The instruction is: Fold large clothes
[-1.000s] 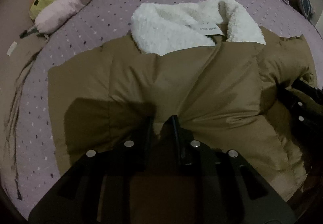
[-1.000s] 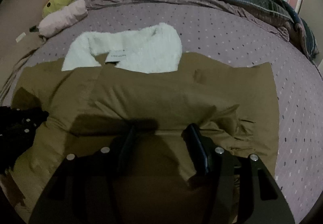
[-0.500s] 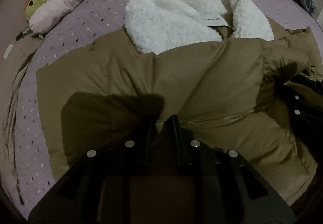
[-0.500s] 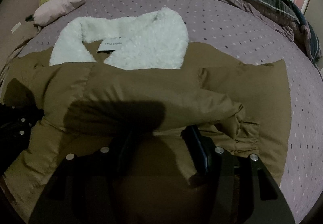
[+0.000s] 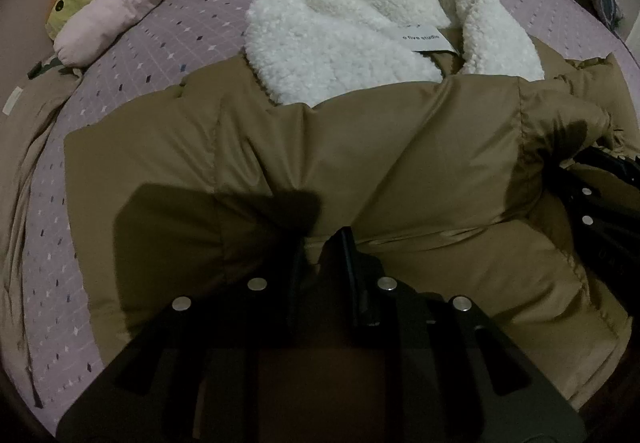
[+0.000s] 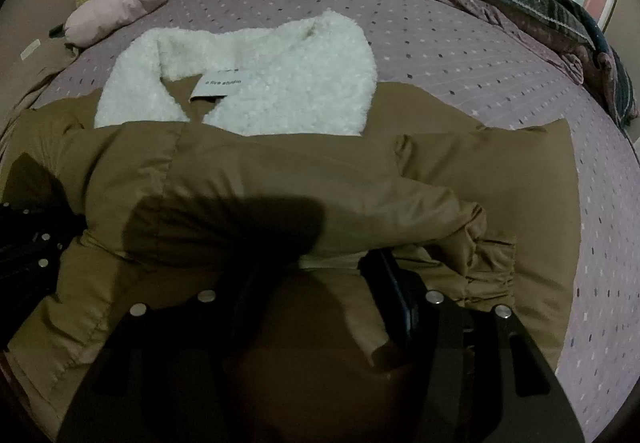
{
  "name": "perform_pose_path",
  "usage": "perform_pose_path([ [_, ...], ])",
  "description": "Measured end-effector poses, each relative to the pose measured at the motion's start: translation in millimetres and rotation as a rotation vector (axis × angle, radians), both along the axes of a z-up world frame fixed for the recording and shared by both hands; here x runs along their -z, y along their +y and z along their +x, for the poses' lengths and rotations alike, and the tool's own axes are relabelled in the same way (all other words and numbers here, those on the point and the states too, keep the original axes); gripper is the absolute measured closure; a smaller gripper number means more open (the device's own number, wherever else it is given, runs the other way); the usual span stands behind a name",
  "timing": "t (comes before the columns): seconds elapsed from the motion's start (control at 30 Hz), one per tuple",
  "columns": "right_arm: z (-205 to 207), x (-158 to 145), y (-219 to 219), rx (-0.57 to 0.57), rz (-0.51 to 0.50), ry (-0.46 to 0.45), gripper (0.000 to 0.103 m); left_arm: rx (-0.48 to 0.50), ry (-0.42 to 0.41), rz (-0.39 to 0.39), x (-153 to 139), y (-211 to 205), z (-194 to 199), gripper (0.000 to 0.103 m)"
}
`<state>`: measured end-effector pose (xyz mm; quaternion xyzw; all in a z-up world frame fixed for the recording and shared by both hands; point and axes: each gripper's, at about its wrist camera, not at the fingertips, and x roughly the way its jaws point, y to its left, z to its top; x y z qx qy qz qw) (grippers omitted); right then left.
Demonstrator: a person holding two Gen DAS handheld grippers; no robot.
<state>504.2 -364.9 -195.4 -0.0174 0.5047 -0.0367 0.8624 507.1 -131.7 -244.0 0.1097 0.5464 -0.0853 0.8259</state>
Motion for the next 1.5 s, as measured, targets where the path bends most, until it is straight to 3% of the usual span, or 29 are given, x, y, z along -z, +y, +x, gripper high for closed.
perform_pose_path([
  [0.4, 3, 3, -1, -0.002, 0.010, 0.014, 0.048, -0.001, 0.003, 0.016, 0, -4, 5, 0.085],
  [0.63, -6, -6, -2, 0.002, 0.020, 0.045, 0.046, -0.006, -0.047, 0.096, -12, -13, -12, 0.084],
  [0.83, -61, -24, -4, 0.002, 0.054, -0.012, 0.046, -0.039, -0.118, 0.065, -30, 6, -63, 0.082],
  [0.97, -113, -52, -11, -0.008, 0.103, -0.131, 0.044, -0.069, -0.166, 0.006, -59, 27, -105, 0.079],
  [1.0, -133, -64, -13, -0.002, 0.105, -0.180, 0.035, -0.068, -0.185, 0.009, -66, 31, -115, 0.077],
  [1.07, -159, -77, -18, 0.019, 0.113, -0.226, 0.026, -0.074, -0.225, 0.012, -82, 41, -141, 0.060],
  [1.13, -190, -89, -25, 0.038, 0.135, -0.261, 0.025, -0.081, -0.249, 0.000, -90, 55, -162, 0.038],
  [1.23, -227, -100, -26, 0.042, 0.104, -0.267, 0.024, -0.100, -0.268, -0.017, -102, 75, -205, 0.023],
  [1.33, -264, -104, -21, 0.034, 0.087, -0.276, 0.020, -0.111, -0.286, -0.019, -104, 91, -241, 0.011],
  [1.43, -295, -103, -13, 0.020, 0.060, -0.275, 0.018, -0.116, -0.282, -0.020, -103, 103, -275, 0.007],
  [1.5, -313, -104, -8, 0.019, 0.045, -0.285, 0.009, -0.137, -0.276, -0.023, -105, 117, -300, 0.003],
])
